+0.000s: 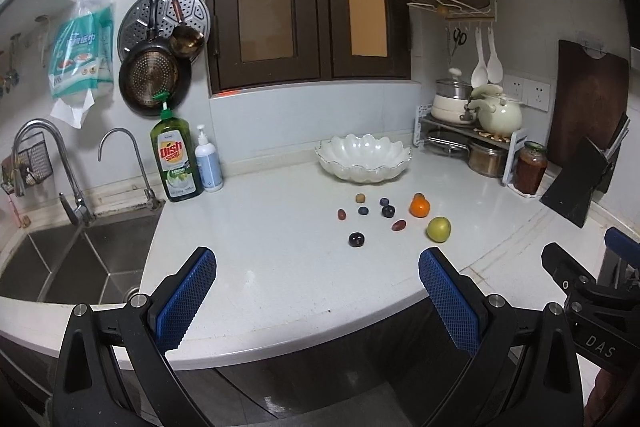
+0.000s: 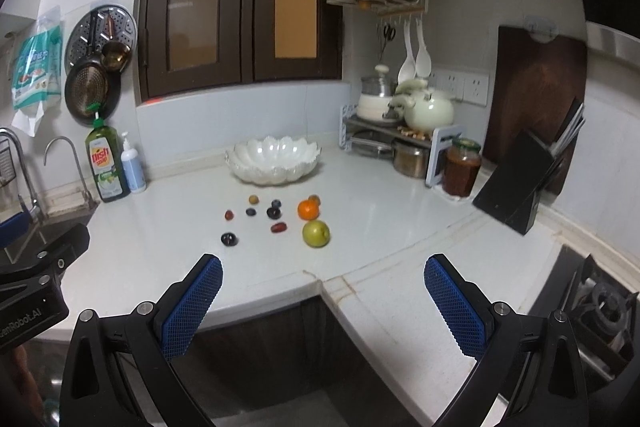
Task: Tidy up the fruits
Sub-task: 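Move both tools toward the fruits, left to dark plum, right to green fruit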
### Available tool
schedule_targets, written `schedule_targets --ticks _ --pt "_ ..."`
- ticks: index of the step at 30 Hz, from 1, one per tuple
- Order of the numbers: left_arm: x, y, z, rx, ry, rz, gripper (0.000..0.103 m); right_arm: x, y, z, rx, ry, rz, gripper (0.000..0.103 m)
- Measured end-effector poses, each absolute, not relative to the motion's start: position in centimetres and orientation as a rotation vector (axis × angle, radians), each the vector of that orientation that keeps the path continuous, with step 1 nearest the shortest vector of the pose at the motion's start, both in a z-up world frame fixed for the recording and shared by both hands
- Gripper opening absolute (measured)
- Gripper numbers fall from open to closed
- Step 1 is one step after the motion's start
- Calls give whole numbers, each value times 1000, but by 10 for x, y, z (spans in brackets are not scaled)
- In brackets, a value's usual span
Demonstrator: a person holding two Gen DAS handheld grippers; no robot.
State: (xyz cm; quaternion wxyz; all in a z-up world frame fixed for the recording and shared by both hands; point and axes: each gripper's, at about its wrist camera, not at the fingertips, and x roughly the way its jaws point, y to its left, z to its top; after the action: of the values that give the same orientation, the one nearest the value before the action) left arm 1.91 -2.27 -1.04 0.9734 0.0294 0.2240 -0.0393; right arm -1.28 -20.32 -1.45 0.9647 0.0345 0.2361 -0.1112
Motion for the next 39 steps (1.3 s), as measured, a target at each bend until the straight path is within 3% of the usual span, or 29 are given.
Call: schedule_targets --ticks 15,39 --pt "51 -33 -17 47 485 -66 103 25 -215 -26 85 504 -200 102" --pt "235 -62 -75 103 686 -154 103 200 -235 -81 104 697 -255 102"
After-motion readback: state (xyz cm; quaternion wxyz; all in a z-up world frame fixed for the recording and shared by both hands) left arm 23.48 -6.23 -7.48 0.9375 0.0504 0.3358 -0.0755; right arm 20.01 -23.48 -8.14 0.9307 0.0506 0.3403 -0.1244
